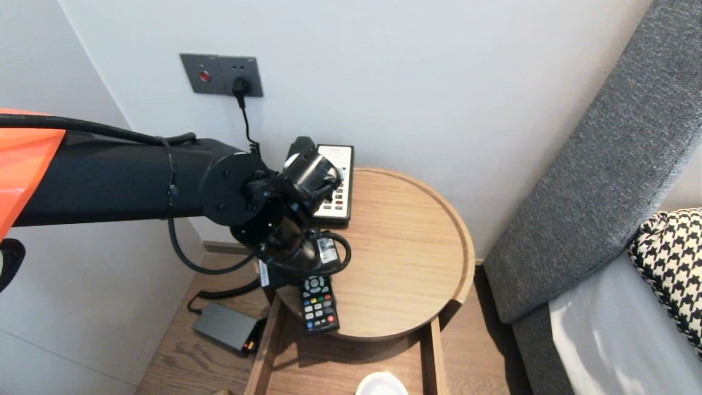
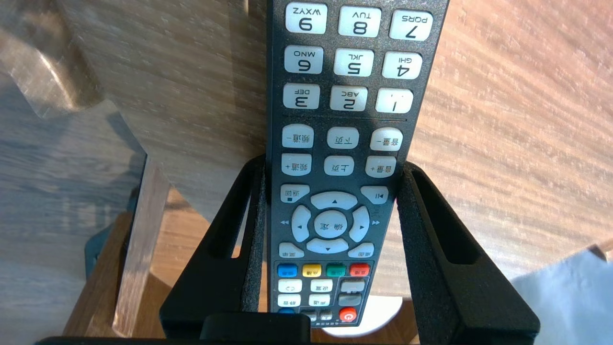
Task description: Take the remote control out of the drawer one by one and place them on the table
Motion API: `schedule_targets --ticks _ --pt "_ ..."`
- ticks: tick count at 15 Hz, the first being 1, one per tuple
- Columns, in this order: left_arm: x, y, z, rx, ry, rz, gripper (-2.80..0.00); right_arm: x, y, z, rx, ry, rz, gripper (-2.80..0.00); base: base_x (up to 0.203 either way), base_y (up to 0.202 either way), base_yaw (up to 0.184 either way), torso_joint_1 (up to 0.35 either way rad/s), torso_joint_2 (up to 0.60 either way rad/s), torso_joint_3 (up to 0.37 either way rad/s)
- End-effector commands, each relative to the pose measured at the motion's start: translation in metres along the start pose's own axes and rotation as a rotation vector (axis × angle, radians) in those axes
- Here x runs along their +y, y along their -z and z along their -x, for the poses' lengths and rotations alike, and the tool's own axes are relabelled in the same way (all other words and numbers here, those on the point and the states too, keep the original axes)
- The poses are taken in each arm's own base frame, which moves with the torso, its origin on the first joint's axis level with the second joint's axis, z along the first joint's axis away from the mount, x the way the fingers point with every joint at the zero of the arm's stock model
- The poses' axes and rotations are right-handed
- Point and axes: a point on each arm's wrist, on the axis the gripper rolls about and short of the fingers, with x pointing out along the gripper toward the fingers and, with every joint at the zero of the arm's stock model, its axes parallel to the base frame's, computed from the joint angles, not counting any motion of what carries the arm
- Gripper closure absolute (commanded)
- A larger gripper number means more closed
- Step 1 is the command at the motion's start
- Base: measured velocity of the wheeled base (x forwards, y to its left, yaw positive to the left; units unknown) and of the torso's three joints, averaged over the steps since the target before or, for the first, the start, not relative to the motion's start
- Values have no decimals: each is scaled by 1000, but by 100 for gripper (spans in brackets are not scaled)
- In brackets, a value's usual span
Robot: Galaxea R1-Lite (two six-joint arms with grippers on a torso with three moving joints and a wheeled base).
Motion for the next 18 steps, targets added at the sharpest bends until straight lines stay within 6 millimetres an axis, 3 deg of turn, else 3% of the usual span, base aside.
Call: schedule_targets --ticks 1,9,18 --pt "-1 -2 -2 -16 -13 6 0 0 7 -2 26 0 0 0 0 0 0 0 0 0" --pt "-7 -7 9 -63 -53 -26 0 0 7 -2 26 0 0 0 0 0 0 0 0 0" --pt "-10 -2 -5 -42 -74 -37 0 0 7 -2 26 0 0 0 0 0 0 0 0 0"
